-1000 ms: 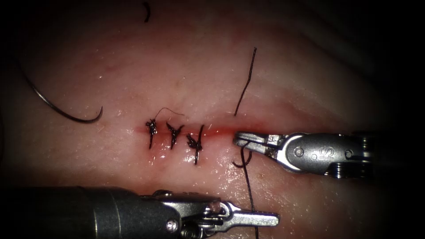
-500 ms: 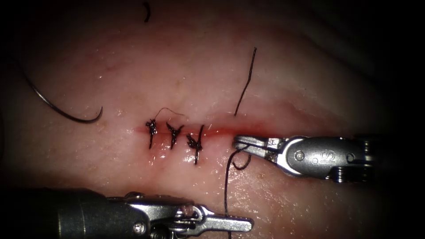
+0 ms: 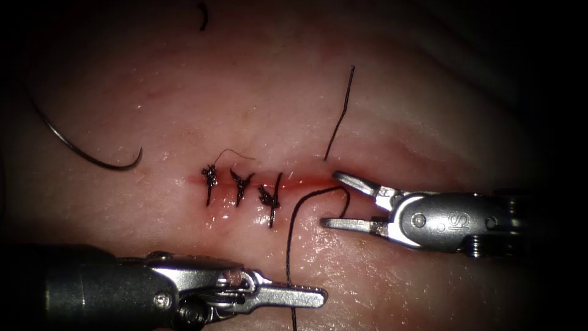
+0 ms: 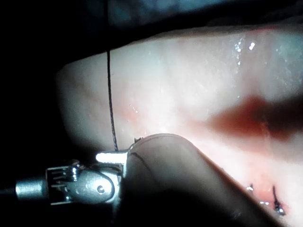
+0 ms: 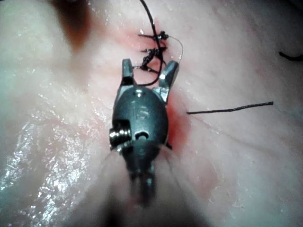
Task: Wound Closure
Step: Use the right gripper to pass more suture to the left gripper
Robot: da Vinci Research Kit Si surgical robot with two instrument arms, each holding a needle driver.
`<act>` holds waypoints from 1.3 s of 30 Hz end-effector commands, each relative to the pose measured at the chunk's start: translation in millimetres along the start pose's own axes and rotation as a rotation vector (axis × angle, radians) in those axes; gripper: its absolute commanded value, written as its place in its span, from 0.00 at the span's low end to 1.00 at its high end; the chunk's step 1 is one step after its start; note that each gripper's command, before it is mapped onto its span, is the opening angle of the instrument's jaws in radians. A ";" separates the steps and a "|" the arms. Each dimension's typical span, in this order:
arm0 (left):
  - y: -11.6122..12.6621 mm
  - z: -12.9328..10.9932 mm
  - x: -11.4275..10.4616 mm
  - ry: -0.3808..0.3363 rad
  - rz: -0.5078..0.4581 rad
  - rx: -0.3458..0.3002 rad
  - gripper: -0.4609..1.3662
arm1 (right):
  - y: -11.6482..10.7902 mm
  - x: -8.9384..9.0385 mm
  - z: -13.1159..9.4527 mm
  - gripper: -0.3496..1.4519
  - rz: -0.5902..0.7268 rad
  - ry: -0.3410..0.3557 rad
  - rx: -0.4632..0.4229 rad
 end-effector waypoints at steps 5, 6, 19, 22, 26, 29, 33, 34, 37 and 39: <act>0.3 0.4 -0.2 0.033 -0.073 -0.045 0.06 | 0.3 1.1 -0.2 0.86 -0.126 -0.003 -0.003; 0.4 0.4 -0.4 0.039 -0.085 -0.052 0.06 | 0.3 1.3 -0.3 0.86 -0.160 -0.003 -0.005; 2.6 0.2 -2.9 0.085 -0.310 -0.168 0.06 | -1.6 3.8 0.6 0.84 -0.433 0.025 -0.063; 3.0 0.4 -3.2 0.081 -0.338 -0.174 0.06 | -2.1 4.2 1.1 0.85 -0.485 0.024 -0.071; 3.1 0.6 -3.1 0.077 -0.355 -0.175 0.06 | -2.6 4.9 1.8 0.85 -0.531 0.022 -0.079; 3.0 0.7 -2.9 0.076 -0.360 -0.176 0.06 | -2.7 5.2 2.1 0.84 -0.541 0.020 -0.082; 3.1 0.7 -2.6 0.077 -0.357 -0.176 0.06 | -2.7 5.5 2.8 0.84 -0.561 0.014 -0.089; 3.1 0.6 -2.5 0.074 -0.362 -0.178 0.06 | -2.7 5.6 3.0 0.83 -0.561 0.013 -0.090; 3.1 0.6 -2.4 0.077 -0.362 -0.176 0.06 | -2.8 5.6 3.4 0.76 -0.563 0.000 -0.073; 3.1 0.6 -2.4 0.079 -0.362 -0.175 0.06 | -2.8 5.6 3.5 0.52 -0.586 -0.025 -0.037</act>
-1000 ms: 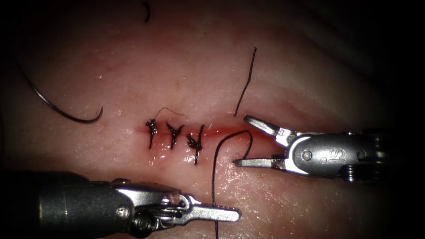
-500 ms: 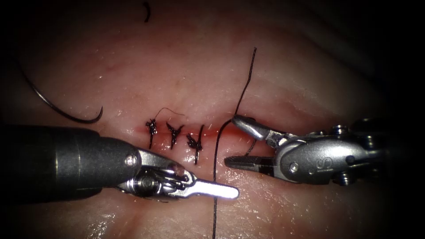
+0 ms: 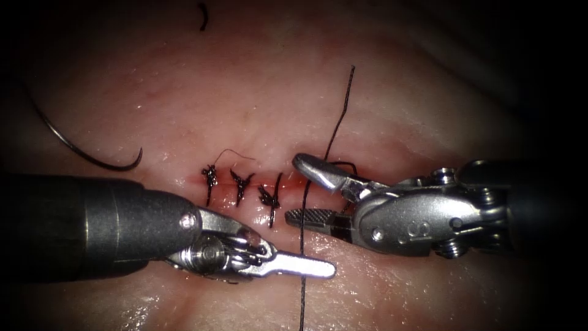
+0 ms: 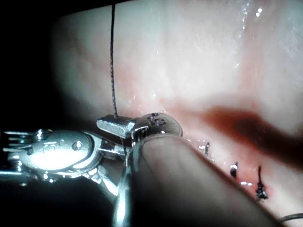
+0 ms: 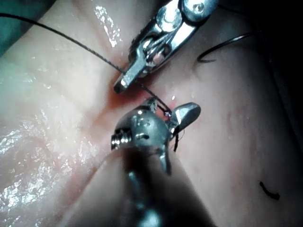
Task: Wound Closure
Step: Use the right gripper to pass more suture to the left gripper
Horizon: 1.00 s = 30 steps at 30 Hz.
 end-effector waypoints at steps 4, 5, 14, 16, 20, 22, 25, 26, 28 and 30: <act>-0.1 0.0 0.1 0.007 -0.006 -0.002 0.06 | -0.4 -0.4 0.0 0.00 -0.021 0.017 0.030; -0.1 0.0 0.1 0.007 -0.006 -0.002 0.06 | -0.4 -0.5 -0.1 0.00 -0.021 0.024 0.029; -0.1 -0.1 0.5 -0.007 0.074 0.038 0.47 | -0.1 -2.3 -1.0 0.00 -0.025 0.027 0.050; -0.1 -0.3 0.7 -0.024 0.089 0.075 0.41 | 0.0 -2.7 -1.0 0.00 -0.025 0.015 0.045; -0.2 -0.6 1.3 -0.024 0.090 0.079 0.49 | 0.1 -3.0 -0.9 0.00 -0.025 0.013 0.045; -0.3 -0.7 1.6 -0.026 0.121 0.079 0.56 | 0.2 -3.0 -0.8 0.00 -0.024 0.011 0.044; -0.4 -0.9 1.9 -0.026 0.139 0.078 0.62 | 0.3 -3.2 -0.7 0.00 -0.018 0.009 0.045; -0.4 -0.9 2.0 -0.027 0.146 0.077 0.62 | 0.3 -3.2 -0.6 0.00 -0.018 0.009 0.045; -0.2 -0.9 2.3 -0.029 0.154 0.079 0.59 | 0.5 -3.6 -0.5 0.00 -0.011 0.005 0.045; 0.0 -0.9 2.6 -0.032 0.157 0.081 0.58 | 0.6 -3.8 -0.3 0.00 -0.010 0.002 0.045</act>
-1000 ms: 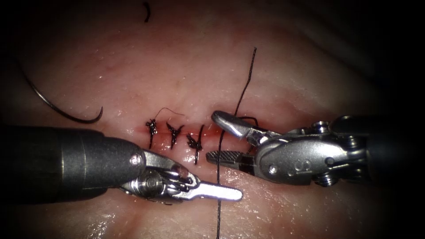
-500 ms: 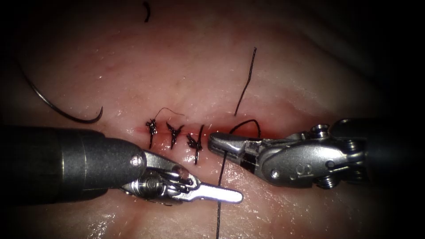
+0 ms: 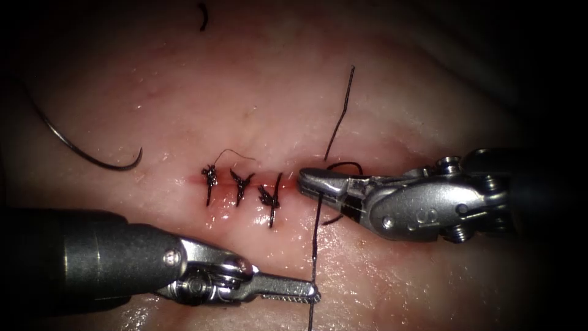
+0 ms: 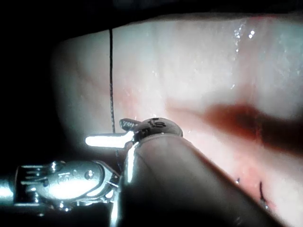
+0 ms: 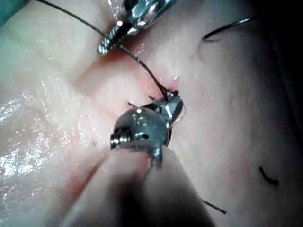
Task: Wound Closure
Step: Use the right gripper to pass more suture to the left gripper
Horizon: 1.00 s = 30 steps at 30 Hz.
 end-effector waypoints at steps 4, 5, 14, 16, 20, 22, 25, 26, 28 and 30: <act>0.8 0.1 0.8 -0.002 0.010 0.003 0.57 | 0.6 -0.8 0.3 0.00 0.006 -0.009 -0.003; 0.9 0.0 0.9 -0.002 0.011 0.003 0.56 | 0.7 -0.9 0.4 0.00 0.007 -0.010 -0.003; 1.6 0.0 1.6 -0.001 0.038 0.002 0.30 | 1.7 -1.3 0.6 0.00 0.015 -0.012 -0.005; 1.9 0.1 1.8 -0.002 0.046 0.002 0.17 | 1.6 -1.3 0.5 0.00 0.015 -0.012 -0.005; 2.7 0.8 2.6 0.004 0.074 0.008 0.06 | 1.7 -1.4 0.5 0.00 0.014 -0.012 -0.005; 3.0 1.0 2.9 0.003 0.084 0.008 0.06 | 1.7 -1.4 0.4 0.00 0.014 -0.011 -0.004; 3.3 1.0 3.3 0.010 0.111 0.012 0.06 | 1.7 -1.6 0.3 0.00 0.021 -0.011 -0.006; 3.3 1.0 3.4 0.008 0.111 0.015 0.06 | 1.7 -1.6 0.3 0.00 0.026 -0.011 -0.006; 3.5 0.8 3.7 0.016 0.131 0.019 0.06 | 1.8 -1.6 0.3 0.00 0.027 -0.010 -0.008; 3.5 0.6 3.9 0.017 0.139 0.019 0.06 | 1.8 -1.6 0.3 0.00 0.027 -0.010 -0.008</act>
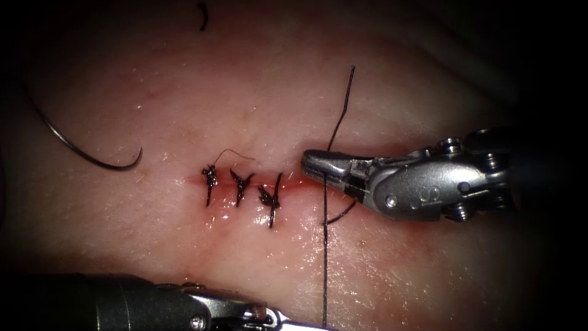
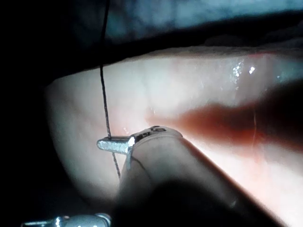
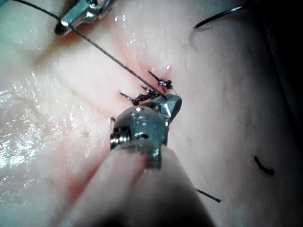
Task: Wound Closure
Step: Use the right gripper to pass more suture to the left gripper
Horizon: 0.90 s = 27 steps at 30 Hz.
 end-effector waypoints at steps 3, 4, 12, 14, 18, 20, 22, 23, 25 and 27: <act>-0.2 -0.5 0.1 0.009 0.031 -0.012 0.06 | -0.1 0.1 0.0 0.00 0.000 0.000 -0.003; -0.3 -0.6 0.0 0.012 0.030 -0.010 0.06 | -0.1 0.1 -0.1 0.00 0.005 0.001 -0.002; -1.7 -2.3 -1.4 -0.021 0.107 -0.060 0.06 | -0.3 0.3 -0.4 0.00 0.117 0.005 0.002; -2.0 -2.9 -1.7 -0.025 0.130 -0.066 0.06 | -0.2 0.3 -0.7 0.08 0.194 0.007 0.010; -2.6 -3.7 -2.2 -0.033 0.128 -0.077 0.06 | 0.0 0.2 -1.4 0.38 0.277 0.013 0.019; -2.9 -4.1 -2.4 -0.038 0.140 -0.083 0.06 | 0.0 0.0 -1.8 0.51 0.305 0.015 0.024; -3.3 -4.4 -2.8 -0.040 0.149 -0.087 0.06 | 0.0 -0.3 -2.3 0.58 0.322 0.018 0.029; -3.4 -4.4 -2.9 -0.041 0.148 -0.088 0.06 | 0.0 -0.3 -2.4 0.61 0.327 0.019 0.030; -3.7 -4.6 -3.3 -0.041 0.156 -0.089 0.06 | 0.0 -0.5 -2.8 0.68 0.332 0.021 0.033; -4.2 -4.9 -3.8 -0.045 0.181 -0.096 0.06 | 0.0 -0.5 -3.2 0.74 0.337 0.025 0.033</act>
